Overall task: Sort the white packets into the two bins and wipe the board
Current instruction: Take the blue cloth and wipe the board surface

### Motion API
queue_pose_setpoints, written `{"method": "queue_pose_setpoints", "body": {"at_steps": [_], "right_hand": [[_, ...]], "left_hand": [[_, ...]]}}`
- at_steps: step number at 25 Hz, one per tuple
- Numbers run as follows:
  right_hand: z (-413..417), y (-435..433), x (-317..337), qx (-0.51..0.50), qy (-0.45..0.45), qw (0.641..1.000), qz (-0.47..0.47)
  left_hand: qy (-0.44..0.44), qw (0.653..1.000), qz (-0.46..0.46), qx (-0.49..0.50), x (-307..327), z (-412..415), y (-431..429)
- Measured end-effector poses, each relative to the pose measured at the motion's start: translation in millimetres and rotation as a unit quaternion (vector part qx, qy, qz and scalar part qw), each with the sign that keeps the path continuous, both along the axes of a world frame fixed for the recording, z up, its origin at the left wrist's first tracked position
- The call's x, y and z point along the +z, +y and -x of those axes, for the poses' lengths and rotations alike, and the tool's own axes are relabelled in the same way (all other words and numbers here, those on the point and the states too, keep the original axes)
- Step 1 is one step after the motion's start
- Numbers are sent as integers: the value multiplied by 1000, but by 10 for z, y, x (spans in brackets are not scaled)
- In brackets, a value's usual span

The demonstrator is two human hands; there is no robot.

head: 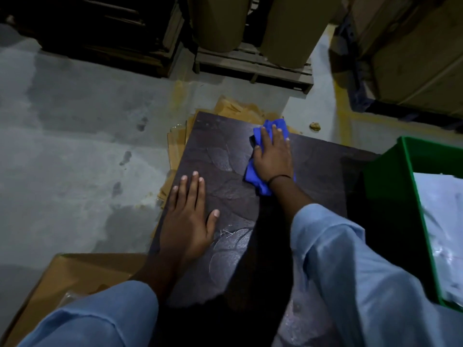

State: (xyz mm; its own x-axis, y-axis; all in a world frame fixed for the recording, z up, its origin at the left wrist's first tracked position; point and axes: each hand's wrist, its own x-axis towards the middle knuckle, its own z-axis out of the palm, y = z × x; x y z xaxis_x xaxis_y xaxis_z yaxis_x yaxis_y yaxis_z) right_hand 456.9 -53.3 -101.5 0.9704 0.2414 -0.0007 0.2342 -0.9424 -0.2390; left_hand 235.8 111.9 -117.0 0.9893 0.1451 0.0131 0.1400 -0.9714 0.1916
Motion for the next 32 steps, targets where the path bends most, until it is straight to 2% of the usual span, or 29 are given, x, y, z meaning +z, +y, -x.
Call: {"method": "queue_pose_setpoints", "body": {"at_steps": [2, 6, 8, 11, 15, 16, 18, 20, 22, 25, 27, 28, 30, 32], "right_hand": [[321, 136, -27, 18, -11, 1000, -10], [1812, -228, 69, 191, 0, 982, -3], [2004, -459, 75, 194, 1, 981, 1], [1359, -445, -3, 140, -13, 990, 15], [235, 67, -22, -11, -1, 1000, 7], [239, 233, -26, -11, 1, 1000, 9], [637, 456, -30, 67, -14, 998, 9], [1257, 294, -11, 150, -20, 988, 6], [1548, -66, -12, 145, -7, 989, -1], [1031, -397, -73, 9, -17, 1000, 11], [451, -197, -61, -80, -15, 997, 18], [238, 7, -44, -93, -5, 996, 16], [73, 530, -36, -43, 2, 999, 8], [221, 1028, -28, 65, 4, 998, 5]], "left_hand": [[-8, 1000, 7, 1, -10, 3, 2], [-7, 1000, 6, -5, 8, 17, -12], [-7, 1000, 9, -3, 14, 16, -4], [-13, 1000, 9, -1, 23, 19, -9], [-15, 1000, 1, -1, 17, 24, -7], [-13, 1000, 0, -1, 10, 23, -4], [-14, 1000, -11, -2, 8, 16, -3], [-14, 1000, -10, -8, 23, 23, -23], [-13, 1000, 3, -2, 24, 21, -15], [-7, 1000, 8, -2, 36, 11, -23], [-15, 1000, 3, 0, 8, 12, -11], [-18, 1000, 2, -1, -1, 9, -8], [-19, 1000, 2, -4, -15, 1, -4], [-15, 1000, 0, -2, -30, -1, 11]]}}
